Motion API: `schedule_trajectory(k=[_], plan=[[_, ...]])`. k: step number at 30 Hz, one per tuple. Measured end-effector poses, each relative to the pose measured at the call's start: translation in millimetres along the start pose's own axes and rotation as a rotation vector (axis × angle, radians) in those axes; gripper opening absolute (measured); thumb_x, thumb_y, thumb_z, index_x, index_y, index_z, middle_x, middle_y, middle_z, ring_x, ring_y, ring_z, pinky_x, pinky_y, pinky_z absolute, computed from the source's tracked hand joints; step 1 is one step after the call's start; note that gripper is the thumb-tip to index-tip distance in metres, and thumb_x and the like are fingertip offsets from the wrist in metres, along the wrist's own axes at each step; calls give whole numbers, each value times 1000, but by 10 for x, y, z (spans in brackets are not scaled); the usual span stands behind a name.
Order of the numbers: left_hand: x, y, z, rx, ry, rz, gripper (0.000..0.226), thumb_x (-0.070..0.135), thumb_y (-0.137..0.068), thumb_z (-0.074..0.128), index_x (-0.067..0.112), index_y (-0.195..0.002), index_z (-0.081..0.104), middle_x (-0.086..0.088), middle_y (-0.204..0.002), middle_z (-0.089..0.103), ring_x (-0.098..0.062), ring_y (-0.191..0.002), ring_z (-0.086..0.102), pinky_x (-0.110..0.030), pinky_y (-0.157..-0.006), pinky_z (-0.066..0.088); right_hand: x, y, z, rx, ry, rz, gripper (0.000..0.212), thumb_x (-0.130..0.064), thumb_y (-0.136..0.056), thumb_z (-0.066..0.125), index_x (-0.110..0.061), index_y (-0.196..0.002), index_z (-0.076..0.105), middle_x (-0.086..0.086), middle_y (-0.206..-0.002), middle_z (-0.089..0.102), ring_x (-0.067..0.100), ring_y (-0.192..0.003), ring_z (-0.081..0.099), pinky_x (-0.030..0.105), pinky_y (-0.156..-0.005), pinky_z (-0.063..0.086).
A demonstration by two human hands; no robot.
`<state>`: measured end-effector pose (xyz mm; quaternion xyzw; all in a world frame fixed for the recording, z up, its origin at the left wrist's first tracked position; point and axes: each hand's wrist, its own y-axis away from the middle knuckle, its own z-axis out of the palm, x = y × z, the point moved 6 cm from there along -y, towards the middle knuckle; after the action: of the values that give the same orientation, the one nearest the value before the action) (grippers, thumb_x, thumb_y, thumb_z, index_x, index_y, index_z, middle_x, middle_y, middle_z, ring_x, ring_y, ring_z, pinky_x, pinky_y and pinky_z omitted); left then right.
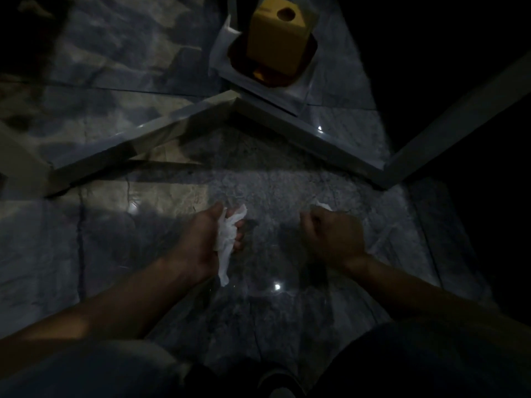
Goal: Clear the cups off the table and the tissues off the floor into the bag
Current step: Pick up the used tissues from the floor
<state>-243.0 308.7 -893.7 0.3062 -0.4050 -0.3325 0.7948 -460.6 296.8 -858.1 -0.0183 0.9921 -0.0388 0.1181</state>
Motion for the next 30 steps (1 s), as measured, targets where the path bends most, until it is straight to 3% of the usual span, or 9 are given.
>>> schedule_trajectory(k=[3,6,8,9,11,16,21,25,30], plan=[[-4,-39,-30,7,-1,19,36,40,-101,36,17,-89,60,-3,-75,59,-16,-61,49,-27,-54,41,207,-39,127,-19,-44,62,27,-35,-87,48,-21,-64,47,0,-68,50,19,-65,50,28,-59,35],[-27,-61,-47,-15,-1,8,36,41,-101,36,15,-94,61,-3,-79,59,-15,-64,50,-27,-55,42,330,-13,213,-48,-13,102,20,-39,-85,49,-21,-78,54,6,-89,51,25,-86,52,35,-73,44],[-37,-65,-38,-33,13,9,32,41,-101,36,22,-105,61,2,-89,61,-12,-71,55,-26,-56,43,381,49,312,-133,-14,165,32,-47,-86,43,-24,-102,59,16,-119,52,37,-112,50,46,-90,46],[-36,-65,-38,-33,14,15,33,41,-102,35,22,-113,60,5,-94,60,-10,-78,56,-27,-59,42,408,93,391,-216,-52,209,41,-50,-86,42,-29,-119,54,18,-139,41,40,-128,39,52,-101,41],[-30,-53,-36,-10,-7,30,33,40,-102,35,20,-105,62,4,-92,63,-10,-77,56,-29,-60,39,441,182,541,-366,-148,259,60,-55,-83,45,-39,-139,33,14,-159,11,38,-144,12,56,-112,28],[-56,-58,-65,25,-20,24,37,38,-102,36,11,-94,61,-2,-77,60,-16,-64,49,-30,-59,37,411,255,638,-479,-161,288,68,-49,-89,47,-40,-146,11,7,-161,-13,37,-146,2,53,-109,28],[-55,-52,-53,52,-32,50,37,36,-103,35,14,-88,61,0,-72,62,-15,-63,50,-28,-58,39,454,281,720,-510,-117,305,81,-61,-88,38,-34,-148,-9,0,-161,-17,33,-147,-13,56,-116,18],[-61,-52,-72,53,-11,30,35,37,-103,35,12,-96,59,-1,-76,61,-14,-59,50,-23,-48,44,431,294,687,-465,-66,294,79,-57,-92,37,-26,-150,-7,-1,-162,-11,28,-148,-10,54,-118,10],[-69,-89,-102,65,-33,53,35,36,-102,36,8,-115,54,-4,-83,60,-16,-65,49,-29,-59,40,320,246,611,-403,59,143,74,-48,-95,34,-18,-151,-3,8,-162,-4,30,-148,-3,53,-119,12]])
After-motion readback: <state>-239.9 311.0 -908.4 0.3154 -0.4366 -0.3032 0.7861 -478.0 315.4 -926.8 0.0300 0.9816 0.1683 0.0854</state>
